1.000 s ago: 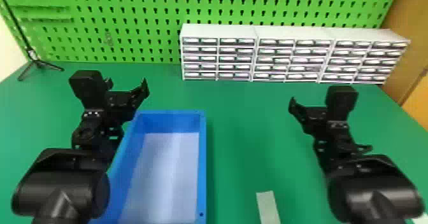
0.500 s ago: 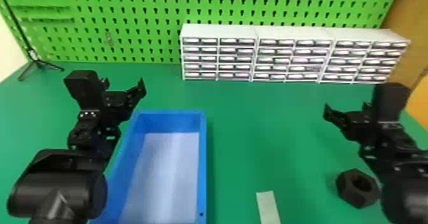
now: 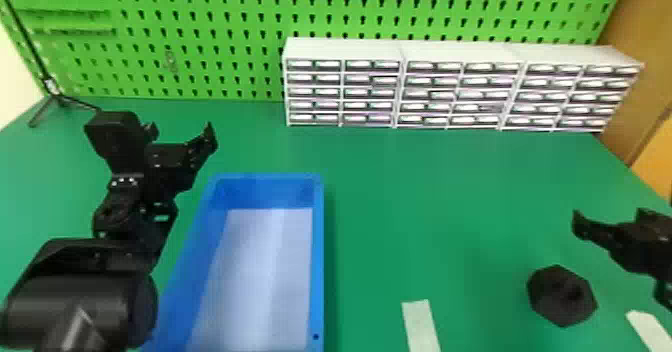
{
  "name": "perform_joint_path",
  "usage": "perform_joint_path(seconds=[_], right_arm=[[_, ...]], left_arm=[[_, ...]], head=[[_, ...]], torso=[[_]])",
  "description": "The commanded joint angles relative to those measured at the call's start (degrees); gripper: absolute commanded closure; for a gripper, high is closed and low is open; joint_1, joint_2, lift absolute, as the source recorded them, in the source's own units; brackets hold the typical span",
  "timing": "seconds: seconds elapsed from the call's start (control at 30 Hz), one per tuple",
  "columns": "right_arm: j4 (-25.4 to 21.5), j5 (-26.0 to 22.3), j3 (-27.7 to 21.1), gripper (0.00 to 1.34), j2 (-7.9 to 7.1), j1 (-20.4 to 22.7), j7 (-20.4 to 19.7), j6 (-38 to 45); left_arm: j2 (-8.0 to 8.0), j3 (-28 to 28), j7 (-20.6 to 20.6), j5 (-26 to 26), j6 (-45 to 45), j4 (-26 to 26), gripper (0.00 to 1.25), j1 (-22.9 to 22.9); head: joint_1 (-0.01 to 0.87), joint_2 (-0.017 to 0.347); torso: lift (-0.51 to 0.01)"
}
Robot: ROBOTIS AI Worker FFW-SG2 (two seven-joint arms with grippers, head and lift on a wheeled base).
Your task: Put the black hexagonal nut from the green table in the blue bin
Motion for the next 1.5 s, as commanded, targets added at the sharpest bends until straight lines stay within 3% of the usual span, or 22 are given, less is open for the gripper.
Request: perform_joint_path(seconds=[0.0,0.07,0.13,0.4,0.67,0.93,1.1,1.33,1.47], right_arm=[[-1.59,1.36,-1.05,0.25,-3.06,1.76,4.66,4.39],[-2.91,1.54,-1.14,0.25,-4.20,2.11,5.19,6.41],[-3.35,1.80,-1.58,0.25,-5.61,2.02,8.18,7.81],[-4.14,12.00,-1.22,0.25,-11.58,-0.61,25.67,13.09],[-3.96,15.78,-1.75,0.25,-16.24,0.44,32.79,13.62],[-0.71,17.09,-0.35,0.25,-22.22,2.20,40.35,13.00],[-0.01,17.89,2.03,0.25,-23.97,2.20,44.39,12.91],[2.36,17.89,5.10,0.25,-24.94,0.79,49.05,12.91],[3.16,20.61,6.69,0.25,-25.12,0.27,51.95,12.91]], left_arm=[[0.44,0.47,0.00,-0.03,0.00,-0.46,0.31,0.31],[0.70,0.56,0.00,-0.03,0.00,-0.64,0.31,0.31],[0.97,0.65,0.00,-0.03,0.00,-0.90,0.31,0.40],[1.49,1.00,0.00,0.06,0.09,-1.43,0.31,0.75],[1.93,1.09,0.00,-0.03,0.35,-1.78,0.31,1.01],[2.37,1.17,0.00,-0.20,0.79,-1.96,0.31,1.19],[2.72,1.61,0.00,-0.20,0.79,-2.40,0.31,1.72],[2.90,1.79,0.00,-0.29,0.88,-2.40,0.31,1.72],[3.08,1.88,0.00,-0.38,0.97,-2.49,0.31,1.89]], head=[[0.686,0.028],[0.686,0.028],[0.686,0.028],[0.686,0.028],[0.686,0.028],[0.686,0.028],[0.686,0.028],[0.686,0.028],[0.686,0.028]], torso=[[-0.096],[-0.096],[-0.096],[-0.096],[-0.096],[-0.096],[-0.096],[-0.096],[-0.096]])
